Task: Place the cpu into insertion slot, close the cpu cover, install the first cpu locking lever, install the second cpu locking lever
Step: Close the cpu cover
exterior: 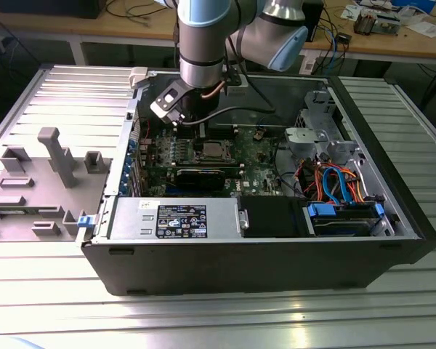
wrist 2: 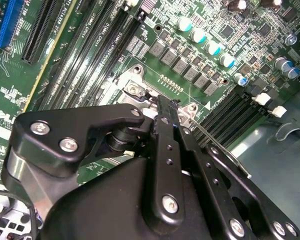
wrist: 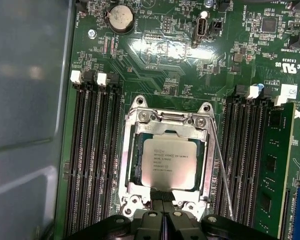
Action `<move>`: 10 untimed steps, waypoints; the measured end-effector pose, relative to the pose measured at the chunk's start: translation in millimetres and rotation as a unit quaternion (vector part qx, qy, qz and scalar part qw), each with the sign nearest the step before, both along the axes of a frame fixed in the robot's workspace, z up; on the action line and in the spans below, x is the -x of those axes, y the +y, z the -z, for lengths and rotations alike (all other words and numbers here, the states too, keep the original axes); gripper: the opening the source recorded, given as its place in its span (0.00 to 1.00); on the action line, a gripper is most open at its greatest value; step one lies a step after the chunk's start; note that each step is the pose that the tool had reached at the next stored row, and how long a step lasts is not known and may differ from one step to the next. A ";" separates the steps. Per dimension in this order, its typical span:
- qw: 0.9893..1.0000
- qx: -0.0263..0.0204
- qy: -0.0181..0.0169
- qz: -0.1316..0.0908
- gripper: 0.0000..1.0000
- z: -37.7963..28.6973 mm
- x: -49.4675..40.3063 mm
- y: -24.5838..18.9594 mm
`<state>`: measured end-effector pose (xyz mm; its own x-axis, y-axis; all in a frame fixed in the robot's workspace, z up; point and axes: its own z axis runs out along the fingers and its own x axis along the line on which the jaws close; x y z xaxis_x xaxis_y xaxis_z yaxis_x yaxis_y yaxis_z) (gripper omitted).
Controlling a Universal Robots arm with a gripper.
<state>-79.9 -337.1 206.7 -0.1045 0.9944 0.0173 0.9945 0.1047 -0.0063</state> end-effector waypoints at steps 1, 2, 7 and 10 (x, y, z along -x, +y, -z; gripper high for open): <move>1.000 0.000 0.000 0.000 0.11 0.2 0.0 0.0; 1.000 0.000 0.000 0.000 0.11 0.4 0.0 0.0; 1.000 0.000 0.001 0.000 0.11 0.8 -5.4 0.0; 1.000 -0.002 0.001 0.000 0.11 0.4 -9.7 0.1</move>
